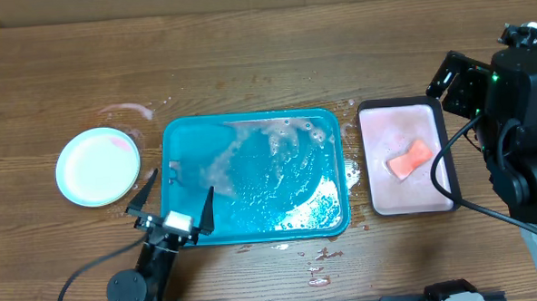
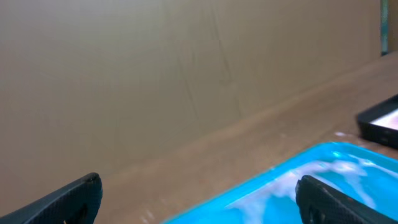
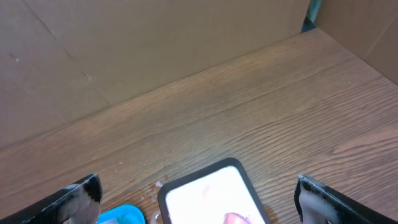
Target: Clean dirty plates on tray and stack at the side
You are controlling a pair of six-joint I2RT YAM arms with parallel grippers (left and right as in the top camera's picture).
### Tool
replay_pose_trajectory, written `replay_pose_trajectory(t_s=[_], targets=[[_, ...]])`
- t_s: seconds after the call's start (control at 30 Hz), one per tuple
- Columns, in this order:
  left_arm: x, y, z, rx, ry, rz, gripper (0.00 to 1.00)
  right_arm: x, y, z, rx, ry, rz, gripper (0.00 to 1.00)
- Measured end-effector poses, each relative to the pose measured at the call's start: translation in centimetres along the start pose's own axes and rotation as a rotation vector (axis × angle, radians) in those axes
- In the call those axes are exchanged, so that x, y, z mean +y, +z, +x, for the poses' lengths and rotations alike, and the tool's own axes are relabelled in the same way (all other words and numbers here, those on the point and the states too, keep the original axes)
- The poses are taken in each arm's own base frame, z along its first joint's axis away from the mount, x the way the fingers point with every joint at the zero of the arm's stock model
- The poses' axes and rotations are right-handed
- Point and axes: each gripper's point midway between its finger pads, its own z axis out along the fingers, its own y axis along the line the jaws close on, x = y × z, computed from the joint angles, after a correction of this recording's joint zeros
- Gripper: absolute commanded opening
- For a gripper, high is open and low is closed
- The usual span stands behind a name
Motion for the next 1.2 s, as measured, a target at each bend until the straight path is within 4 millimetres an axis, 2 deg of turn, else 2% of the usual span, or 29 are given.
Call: replay_pose_trajectory(t_s=[0.27, 0.63, 1.2], targets=[[1.3, -0.6, 4.9, 0.185, -0.415, -0.145, 1.00, 0.0, 0.0, 0.0, 0.000, -0.001, 0.000, 1.00], [3.2, -1.0, 5.6, 0.185, -0.550, -0.281, 1.00, 0.0, 0.0, 0.0, 0.000, 0.000, 0.000, 1.00], [3.4, -1.1, 5.6, 0.184, -0.556, -0.291, 1.00, 0.0, 0.0, 0.0, 0.000, 0.000, 0.000, 1.00]])
